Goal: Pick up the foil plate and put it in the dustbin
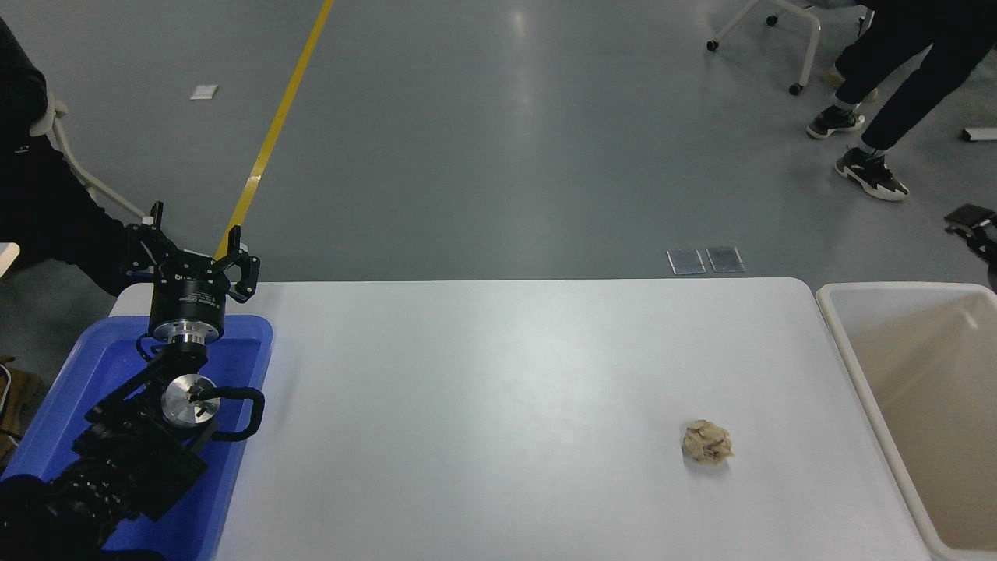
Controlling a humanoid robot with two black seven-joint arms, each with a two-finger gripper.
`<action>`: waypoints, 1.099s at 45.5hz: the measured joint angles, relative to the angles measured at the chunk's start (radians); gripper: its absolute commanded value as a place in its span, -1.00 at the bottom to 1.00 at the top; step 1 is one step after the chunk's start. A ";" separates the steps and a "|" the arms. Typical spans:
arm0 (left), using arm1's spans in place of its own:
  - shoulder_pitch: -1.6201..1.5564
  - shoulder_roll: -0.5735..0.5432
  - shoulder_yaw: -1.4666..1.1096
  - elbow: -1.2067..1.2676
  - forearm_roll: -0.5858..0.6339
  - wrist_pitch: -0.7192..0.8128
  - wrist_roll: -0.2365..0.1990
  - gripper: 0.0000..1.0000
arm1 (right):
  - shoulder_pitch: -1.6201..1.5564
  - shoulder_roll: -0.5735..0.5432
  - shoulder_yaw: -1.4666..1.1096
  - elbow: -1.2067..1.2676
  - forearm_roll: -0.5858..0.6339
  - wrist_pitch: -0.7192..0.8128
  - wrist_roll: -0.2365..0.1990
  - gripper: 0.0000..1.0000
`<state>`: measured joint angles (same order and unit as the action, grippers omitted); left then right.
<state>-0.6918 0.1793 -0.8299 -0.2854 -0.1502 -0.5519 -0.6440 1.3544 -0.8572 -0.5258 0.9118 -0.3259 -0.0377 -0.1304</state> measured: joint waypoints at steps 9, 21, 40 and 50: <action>0.000 0.000 0.000 0.000 0.000 0.000 0.000 0.98 | 0.262 0.005 -0.226 0.231 -0.042 0.010 0.002 1.00; 0.000 0.000 0.000 0.000 0.000 0.000 0.000 0.98 | 0.568 0.076 -0.455 0.469 -0.058 0.132 0.003 1.00; 0.000 0.000 0.000 0.000 0.000 0.001 0.000 0.98 | 0.818 0.339 -0.557 0.627 0.002 0.395 0.004 1.00; 0.000 0.000 0.000 0.000 0.000 0.001 0.000 0.98 | 0.862 0.498 -0.563 0.661 0.110 0.475 0.008 1.00</action>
<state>-0.6919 0.1794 -0.8299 -0.2853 -0.1503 -0.5507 -0.6438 2.2166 -0.3587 -1.0888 1.5725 -0.2155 0.4370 -0.1226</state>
